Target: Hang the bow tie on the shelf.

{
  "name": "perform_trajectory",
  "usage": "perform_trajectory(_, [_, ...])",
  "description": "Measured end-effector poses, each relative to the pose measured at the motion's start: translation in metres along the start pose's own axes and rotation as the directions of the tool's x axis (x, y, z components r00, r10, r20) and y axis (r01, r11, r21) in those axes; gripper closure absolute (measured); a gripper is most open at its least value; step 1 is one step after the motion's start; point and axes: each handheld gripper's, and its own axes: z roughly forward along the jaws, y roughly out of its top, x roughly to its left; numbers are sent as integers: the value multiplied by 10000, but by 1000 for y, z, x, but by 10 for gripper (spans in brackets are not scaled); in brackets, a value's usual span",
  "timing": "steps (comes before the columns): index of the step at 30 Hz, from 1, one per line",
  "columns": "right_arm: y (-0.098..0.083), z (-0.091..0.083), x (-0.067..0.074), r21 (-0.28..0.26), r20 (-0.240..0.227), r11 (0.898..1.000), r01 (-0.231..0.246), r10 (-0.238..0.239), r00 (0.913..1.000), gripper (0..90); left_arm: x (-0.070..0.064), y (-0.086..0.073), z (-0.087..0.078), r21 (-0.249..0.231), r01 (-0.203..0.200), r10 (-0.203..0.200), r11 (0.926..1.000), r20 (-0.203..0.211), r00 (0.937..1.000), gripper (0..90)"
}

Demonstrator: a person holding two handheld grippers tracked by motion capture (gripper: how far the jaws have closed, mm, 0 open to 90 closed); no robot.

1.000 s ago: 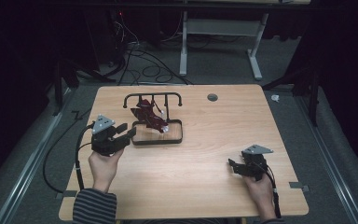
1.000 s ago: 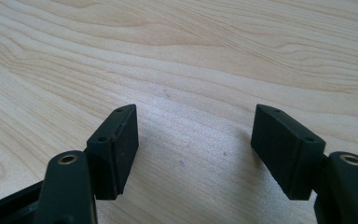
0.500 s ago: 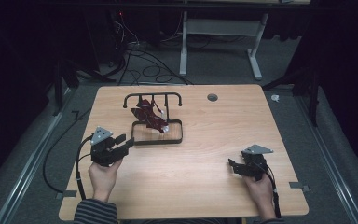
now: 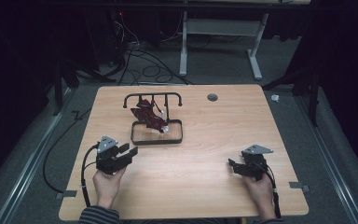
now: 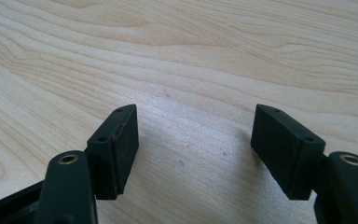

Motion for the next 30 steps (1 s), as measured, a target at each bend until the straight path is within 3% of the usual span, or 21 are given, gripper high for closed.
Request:
perform_trajectory(9, [0, 0, 0, 5, -3, 10000, 13, -13, 10000, 335, -4, -9, 10, 254, 23, -26, 9997, 141, 9999, 573])
perform_trajectory(19, [0, 0, 0, -3, -5, 10000, 13, -13, 10000, 335, -6, -33, 22, 822, 114, -111, 9966, -41, 9999, 571])
perform_trajectory(24, [0, 0, 0, 5, 5, 10000, 20, -20, 10000, 335, -9, -41, 25, 1039, -394, 448, 9938, -505, 9977, 567])
perform_trajectory(30, [0, 0, 0, 9, 6, 10000, 25, -25, 10000, 335, -9, -50, 30, 1147, -552, 648, 9919, -826, 9945, 556])
